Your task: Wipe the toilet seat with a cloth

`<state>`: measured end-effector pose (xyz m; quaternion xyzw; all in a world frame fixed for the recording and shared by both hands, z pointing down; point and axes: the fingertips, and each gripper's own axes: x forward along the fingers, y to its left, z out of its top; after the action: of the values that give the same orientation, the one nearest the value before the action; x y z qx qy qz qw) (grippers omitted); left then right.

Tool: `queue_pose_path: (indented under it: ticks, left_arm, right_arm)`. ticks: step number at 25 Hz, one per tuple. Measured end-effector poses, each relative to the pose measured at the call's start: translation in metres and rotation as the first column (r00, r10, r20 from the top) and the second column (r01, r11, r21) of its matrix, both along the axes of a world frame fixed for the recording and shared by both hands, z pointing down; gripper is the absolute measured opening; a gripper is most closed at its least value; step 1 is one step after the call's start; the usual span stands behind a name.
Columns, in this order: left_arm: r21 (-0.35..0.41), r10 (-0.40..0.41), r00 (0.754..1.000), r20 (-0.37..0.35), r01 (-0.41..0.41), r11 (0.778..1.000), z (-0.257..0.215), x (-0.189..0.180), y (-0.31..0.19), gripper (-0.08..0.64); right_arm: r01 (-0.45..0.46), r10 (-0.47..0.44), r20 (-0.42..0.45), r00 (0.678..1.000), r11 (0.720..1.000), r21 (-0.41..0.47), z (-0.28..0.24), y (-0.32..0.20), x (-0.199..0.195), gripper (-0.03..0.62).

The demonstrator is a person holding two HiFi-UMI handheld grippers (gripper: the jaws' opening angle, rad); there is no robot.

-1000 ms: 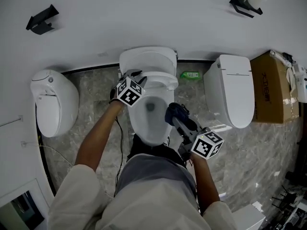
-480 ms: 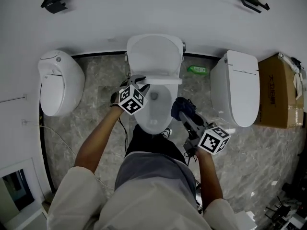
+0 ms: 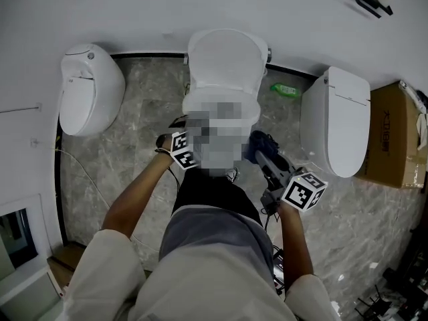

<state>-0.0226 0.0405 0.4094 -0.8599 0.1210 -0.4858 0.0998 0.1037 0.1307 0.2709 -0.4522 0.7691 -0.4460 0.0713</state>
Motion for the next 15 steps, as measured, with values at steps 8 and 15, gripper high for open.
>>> queue_pose_path:
  ticks: [8,15]
  left_arm:
    - [-0.045,0.066,0.997,0.050,-0.064,0.997,0.039,-0.019,0.055,0.137]
    - [-0.183,0.133,0.990,0.037,-0.124,0.975,0.068,-0.031,0.095,0.138]
  right_arm:
    - [0.025,-0.025,-0.008,1.000,0.998,-0.052,0.025,0.008,-0.001,0.086]
    - [0.049,-0.051,-0.015,0.999,0.991,-0.127,0.050,0.014,-0.007,0.086]
